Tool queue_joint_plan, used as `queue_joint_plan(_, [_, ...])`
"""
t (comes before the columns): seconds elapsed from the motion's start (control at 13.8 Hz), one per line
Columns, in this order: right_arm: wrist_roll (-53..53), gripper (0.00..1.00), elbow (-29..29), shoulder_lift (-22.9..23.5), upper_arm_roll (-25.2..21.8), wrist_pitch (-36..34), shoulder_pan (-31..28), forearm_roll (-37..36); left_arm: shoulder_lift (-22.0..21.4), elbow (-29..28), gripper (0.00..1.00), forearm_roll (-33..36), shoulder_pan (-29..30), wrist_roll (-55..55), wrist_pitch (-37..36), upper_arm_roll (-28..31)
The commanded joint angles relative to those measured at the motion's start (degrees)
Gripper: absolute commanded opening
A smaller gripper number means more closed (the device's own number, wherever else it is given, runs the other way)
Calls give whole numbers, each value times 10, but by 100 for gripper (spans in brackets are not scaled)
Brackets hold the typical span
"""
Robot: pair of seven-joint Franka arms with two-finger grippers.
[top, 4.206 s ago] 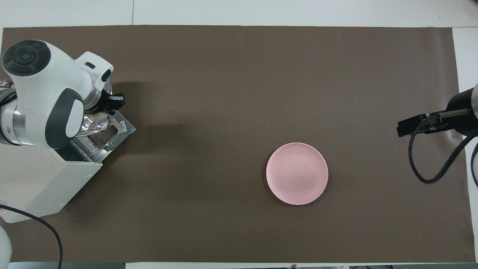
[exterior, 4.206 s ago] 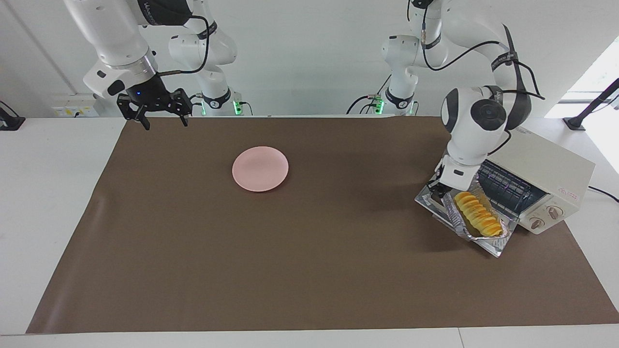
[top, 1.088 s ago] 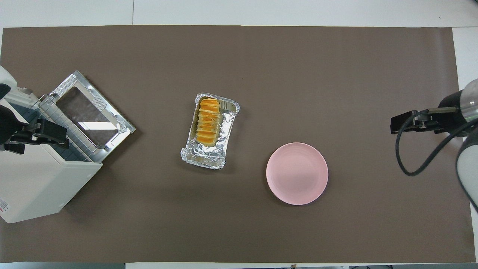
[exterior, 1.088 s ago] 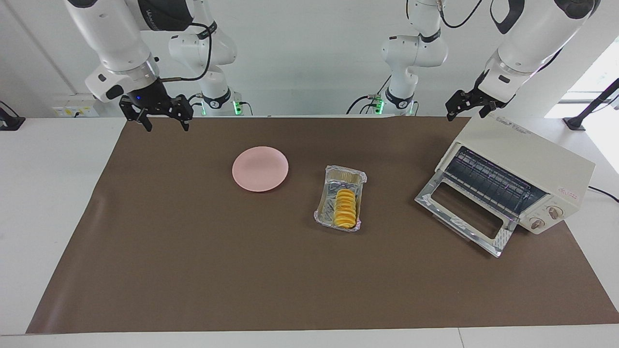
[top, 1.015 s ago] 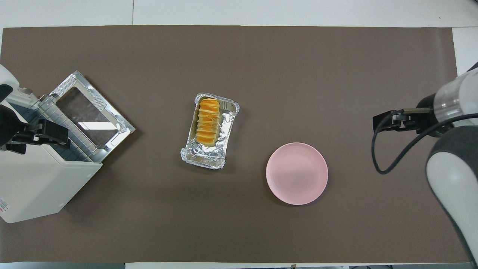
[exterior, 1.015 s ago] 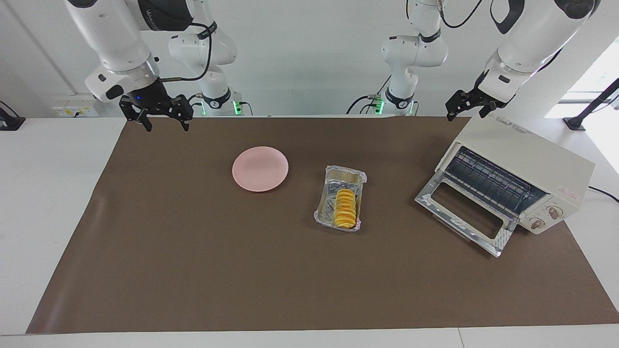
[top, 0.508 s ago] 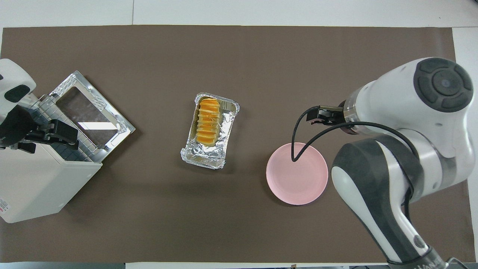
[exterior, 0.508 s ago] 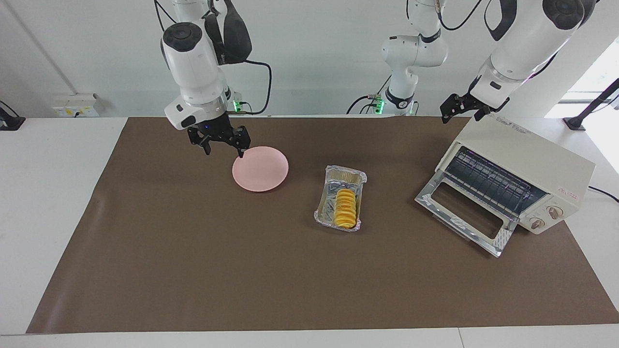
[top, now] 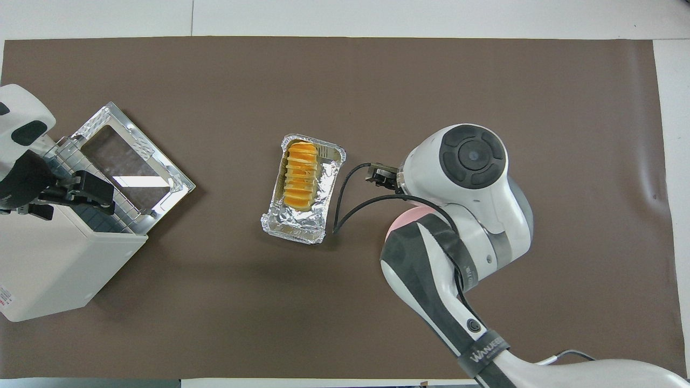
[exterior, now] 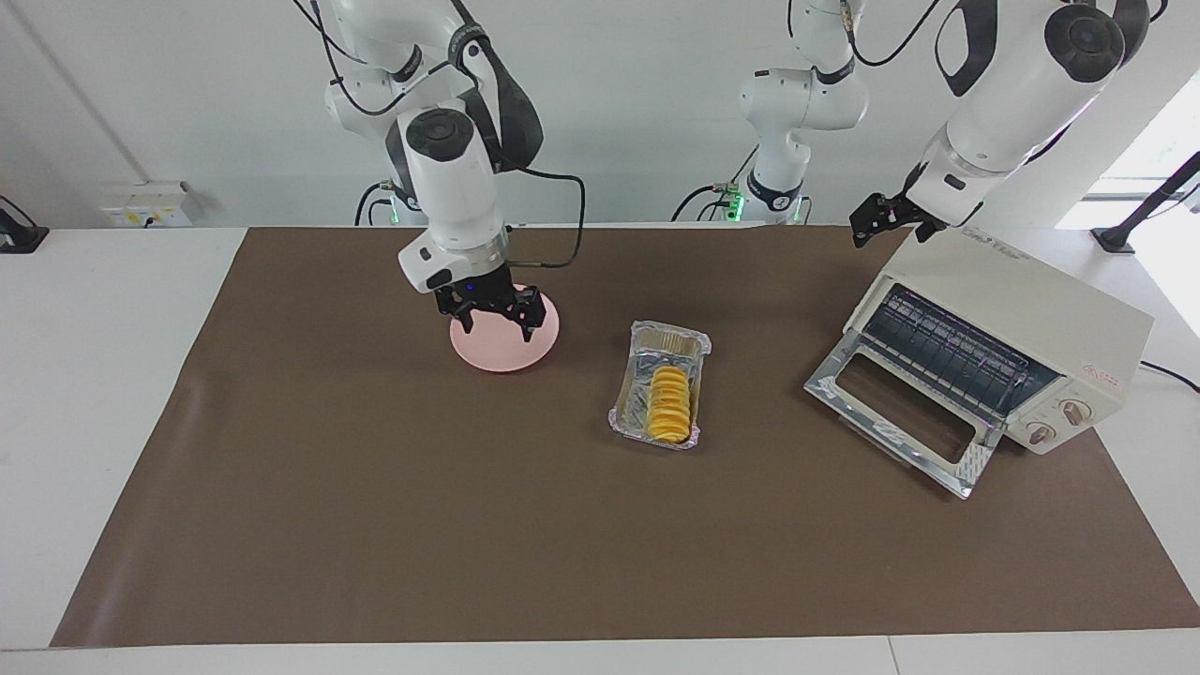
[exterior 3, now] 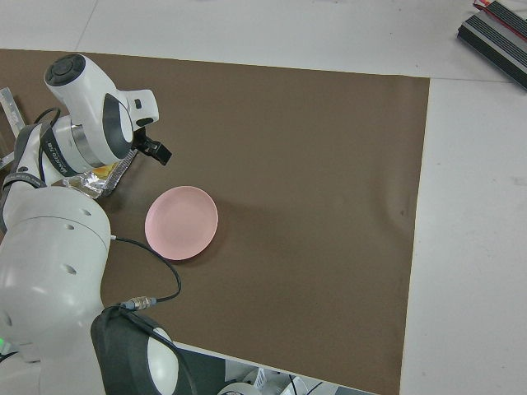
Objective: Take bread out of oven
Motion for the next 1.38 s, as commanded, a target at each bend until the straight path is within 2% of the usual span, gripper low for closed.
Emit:
queue_joint_plan(0.0, [105, 100, 25, 56, -5, 19, 50, -39, -9, 5, 100, -2, -2, 9, 4, 1])
queue_joint_plan(0.15, [187, 100, 60, 102, -3, 32, 72, -64, -15, -4, 100, -3, 0, 9, 9, 1])
queue_joint_plan(0.36, [221, 100, 84, 145, -5, 43, 98, -64, -18, -2, 100, -3, 2, 4, 11, 2])
queue_joint_plan(0.8, [222, 99, 67, 151, -6, 84, 96, -73, -19, -3, 100, -3, 2, 2, 10, 2])
queue_joint_plan(0.87, [222, 90, 67, 151, -6, 88, 96, -73, -19, -3, 100, -3, 2, 3, 10, 2])
queue_joint_plan(0.94, [222, 68, 64, 151, -6, 101, 96, -73, -19, -3, 100, -3, 2, 3, 10, 2])
queue_joint_plan(1.09, [212, 0, 58, 151, -6, 111, 96, -77, -19, -3, 100, -3, 2, 3, 10, 2])
queue_joint_plan(1.31, [205, 0, 60, 151, -5, 108, 97, -122, -19, -2, 100, -3, 2, 3, 10, 2])
